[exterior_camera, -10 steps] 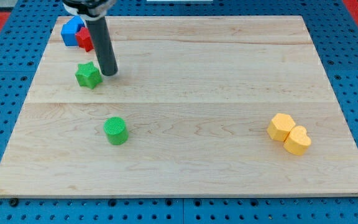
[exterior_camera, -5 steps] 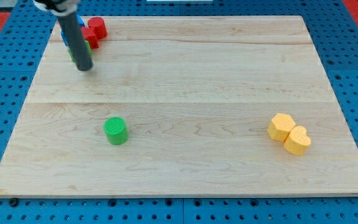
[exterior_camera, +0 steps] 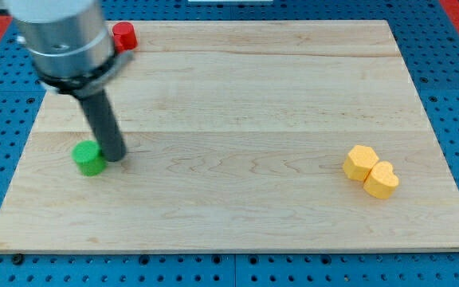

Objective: Place the green blocks at the bottom of the red blocks

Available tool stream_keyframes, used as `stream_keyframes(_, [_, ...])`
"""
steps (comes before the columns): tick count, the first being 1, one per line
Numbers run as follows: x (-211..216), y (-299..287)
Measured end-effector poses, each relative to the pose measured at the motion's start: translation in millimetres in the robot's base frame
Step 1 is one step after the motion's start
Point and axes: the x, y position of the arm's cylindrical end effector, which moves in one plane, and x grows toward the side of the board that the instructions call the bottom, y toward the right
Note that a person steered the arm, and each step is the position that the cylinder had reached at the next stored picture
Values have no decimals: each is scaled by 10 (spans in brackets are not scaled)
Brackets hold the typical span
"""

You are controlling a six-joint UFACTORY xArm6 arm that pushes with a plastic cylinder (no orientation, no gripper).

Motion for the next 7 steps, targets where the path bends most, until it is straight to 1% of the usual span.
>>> stream_keyframes(1, [213,43])
stream_keyframes(2, [254,-249])
stream_keyframes(3, [-5,-676])
stream_keyframes(4, [187,-427])
stream_keyframes(5, [590,-895])
stream_keyframes(6, [510,-1249])
stream_keyframes(7, [350,-920])
